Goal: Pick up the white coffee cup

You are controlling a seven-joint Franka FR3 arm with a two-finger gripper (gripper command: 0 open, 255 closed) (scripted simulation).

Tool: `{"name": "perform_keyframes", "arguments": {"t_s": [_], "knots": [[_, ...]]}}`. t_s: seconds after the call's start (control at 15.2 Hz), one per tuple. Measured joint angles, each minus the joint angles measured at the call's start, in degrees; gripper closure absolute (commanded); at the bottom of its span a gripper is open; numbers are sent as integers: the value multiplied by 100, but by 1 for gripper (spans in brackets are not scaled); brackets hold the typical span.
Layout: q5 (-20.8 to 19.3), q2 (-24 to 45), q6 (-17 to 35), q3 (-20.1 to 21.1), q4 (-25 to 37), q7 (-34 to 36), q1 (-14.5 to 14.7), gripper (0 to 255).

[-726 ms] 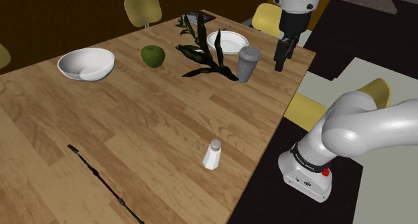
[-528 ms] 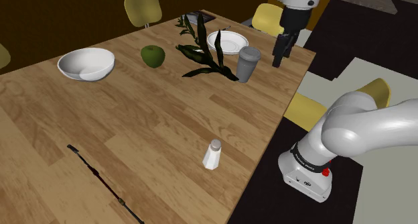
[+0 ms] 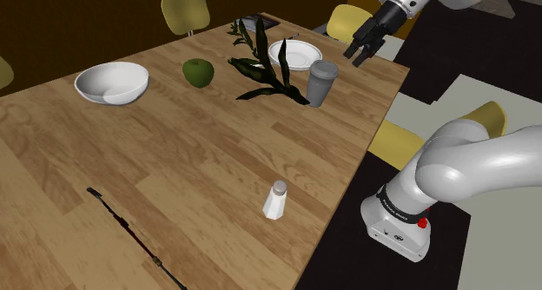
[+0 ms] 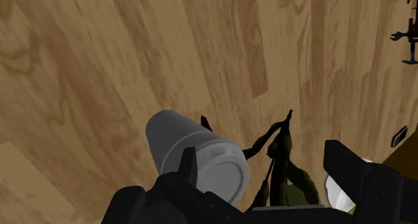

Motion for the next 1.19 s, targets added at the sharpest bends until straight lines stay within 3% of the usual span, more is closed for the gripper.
{"name": "perform_keyframes", "arguments": {"t_s": [0.2, 0.33, 0.46, 0.92, 0.99, 1.19], "knots": [[958, 296, 558, -1052, -68, -665, 266, 0], [1692, 536, 798, -1848, -48, -1197, 605, 0], [2185, 655, 933, -2362, -87, -1567, 849, 0], [2455, 904, 1174, -2865, -309, -2154, 1103, 0], [2470, 927, 1190, -2895, -318, -2193, 1126, 255], [2488, 949, 1210, -2921, -327, -2229, 1149, 255]]}}
